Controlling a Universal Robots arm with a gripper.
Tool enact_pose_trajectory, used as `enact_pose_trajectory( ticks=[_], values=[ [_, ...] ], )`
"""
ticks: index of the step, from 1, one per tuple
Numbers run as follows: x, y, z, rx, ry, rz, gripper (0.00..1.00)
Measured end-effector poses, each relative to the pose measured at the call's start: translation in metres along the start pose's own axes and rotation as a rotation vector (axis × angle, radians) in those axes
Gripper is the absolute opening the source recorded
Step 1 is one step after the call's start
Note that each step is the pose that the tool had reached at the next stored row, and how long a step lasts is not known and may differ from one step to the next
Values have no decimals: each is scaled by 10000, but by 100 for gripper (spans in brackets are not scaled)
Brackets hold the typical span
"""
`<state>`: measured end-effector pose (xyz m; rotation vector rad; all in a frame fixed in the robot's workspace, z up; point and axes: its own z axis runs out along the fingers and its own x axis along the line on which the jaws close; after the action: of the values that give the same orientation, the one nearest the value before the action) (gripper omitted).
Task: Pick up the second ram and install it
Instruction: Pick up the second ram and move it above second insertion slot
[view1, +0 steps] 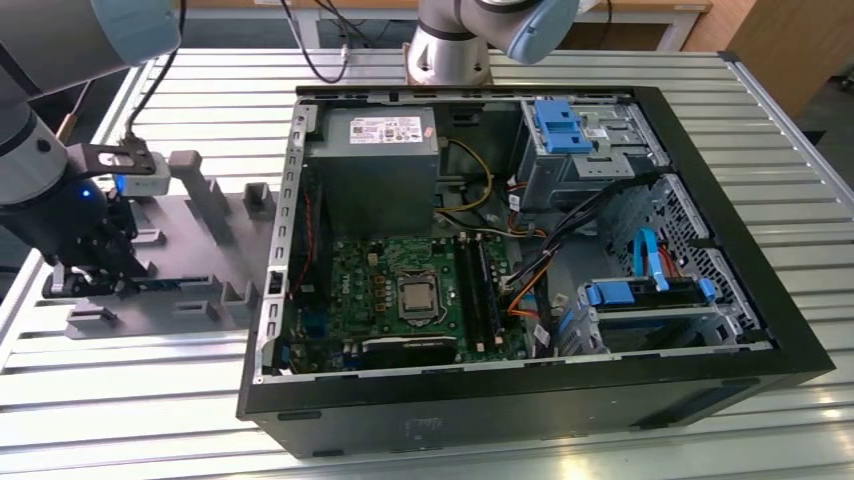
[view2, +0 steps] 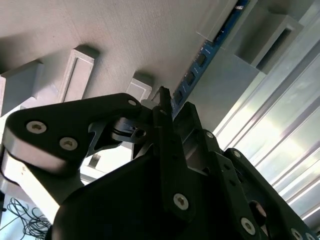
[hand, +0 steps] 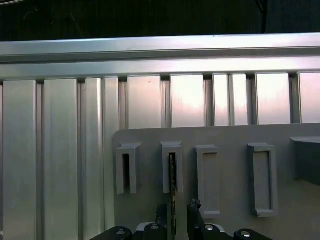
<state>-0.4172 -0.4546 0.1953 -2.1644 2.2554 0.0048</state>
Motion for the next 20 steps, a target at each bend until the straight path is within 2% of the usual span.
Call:
enact_pose_trajectory(
  ticks=[1,20],
  values=[
    [0,0,5,1,0,0,30],
    [-2,-56,54,3,0,0,30]
  ],
)
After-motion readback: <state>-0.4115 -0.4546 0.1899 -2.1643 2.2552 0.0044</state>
